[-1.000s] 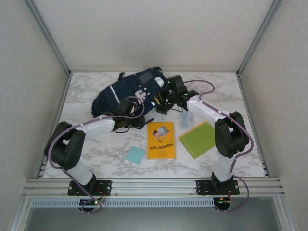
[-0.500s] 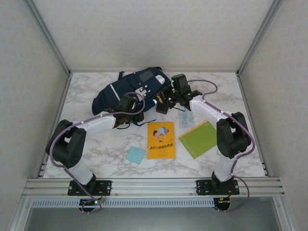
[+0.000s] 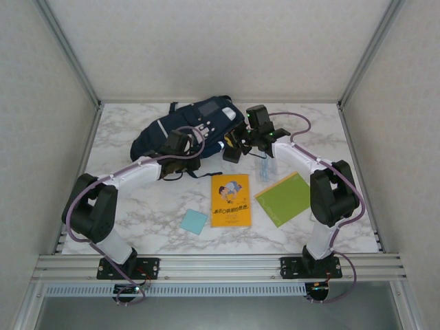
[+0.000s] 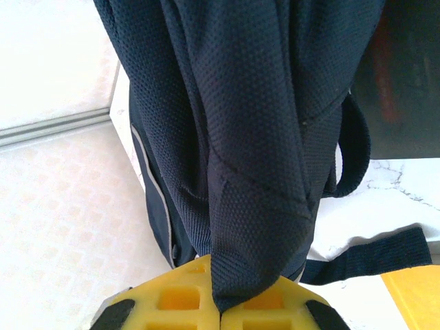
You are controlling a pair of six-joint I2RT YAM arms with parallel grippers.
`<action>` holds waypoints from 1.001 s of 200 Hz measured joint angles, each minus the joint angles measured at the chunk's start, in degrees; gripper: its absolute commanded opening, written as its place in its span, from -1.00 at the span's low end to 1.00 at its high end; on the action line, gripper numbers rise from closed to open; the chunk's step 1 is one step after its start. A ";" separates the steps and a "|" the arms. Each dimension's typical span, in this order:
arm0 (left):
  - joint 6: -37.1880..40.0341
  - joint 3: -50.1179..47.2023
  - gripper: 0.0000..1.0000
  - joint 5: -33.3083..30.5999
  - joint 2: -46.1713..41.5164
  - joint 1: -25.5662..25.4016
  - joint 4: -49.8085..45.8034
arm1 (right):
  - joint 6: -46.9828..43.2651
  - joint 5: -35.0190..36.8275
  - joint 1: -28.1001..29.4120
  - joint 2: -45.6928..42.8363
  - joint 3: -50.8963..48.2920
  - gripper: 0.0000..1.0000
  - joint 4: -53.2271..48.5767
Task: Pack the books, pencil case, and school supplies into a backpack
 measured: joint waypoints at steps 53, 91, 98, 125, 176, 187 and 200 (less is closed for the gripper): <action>1.18 0.66 -1.00 2.25 0.04 1.81 -1.62 | -2.47 -0.87 -0.26 0.00 1.03 -1.00 -1.03; 3.26 1.18 -1.00 3.13 0.00 2.10 -3.32 | -4.61 -1.55 -0.74 0.04 1.16 -1.00 -2.16; 3.82 1.18 -1.00 3.34 -0.17 2.12 -3.85 | -5.09 -1.88 -0.90 0.04 1.16 -1.00 -2.67; 6.80 1.16 -1.00 4.26 -1.25 2.75 -6.12 | -7.45 -2.54 -1.86 0.04 1.16 -1.00 -4.28; 10.10 1.16 -1.00 5.20 -1.99 3.78 -9.25 | -9.90 -4.24 -4.13 0.90 1.29 -1.00 -6.05; 10.10 1.16 -1.00 5.66 -1.99 3.89 -9.38 | -10.03 -4.50 -4.33 1.09 1.33 -1.00 -6.40; 10.05 1.18 -1.00 6.54 -1.77 4.00 -9.40 | -10.14 -4.90 -4.39 1.20 1.42 -1.00 -6.43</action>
